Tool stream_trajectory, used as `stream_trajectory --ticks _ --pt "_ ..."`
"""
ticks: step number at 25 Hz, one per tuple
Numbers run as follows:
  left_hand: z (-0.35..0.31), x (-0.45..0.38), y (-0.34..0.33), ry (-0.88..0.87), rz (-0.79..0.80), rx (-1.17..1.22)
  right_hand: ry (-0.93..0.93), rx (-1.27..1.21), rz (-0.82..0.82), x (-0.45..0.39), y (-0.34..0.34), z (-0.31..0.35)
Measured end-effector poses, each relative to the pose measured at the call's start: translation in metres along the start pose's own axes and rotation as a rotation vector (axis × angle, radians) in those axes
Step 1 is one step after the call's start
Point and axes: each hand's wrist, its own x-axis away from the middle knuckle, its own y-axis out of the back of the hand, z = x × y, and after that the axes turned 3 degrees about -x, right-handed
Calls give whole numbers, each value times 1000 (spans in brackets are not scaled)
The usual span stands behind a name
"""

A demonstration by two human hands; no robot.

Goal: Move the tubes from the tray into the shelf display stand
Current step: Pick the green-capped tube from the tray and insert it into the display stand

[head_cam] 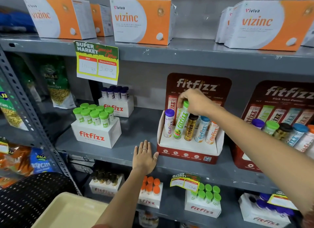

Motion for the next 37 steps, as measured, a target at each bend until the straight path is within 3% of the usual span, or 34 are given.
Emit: stream_trajectory --ticks 6,32,37 --pt "0 1 -1 6 -3 2 41 21 -52 -9 -26 -16" --pt "1 -1 -3 -4 -9 9 167 145 14 -12 -55 -19" --pt "1 -2 -5 4 -7 3 193 161 87 -14 -58 -20"
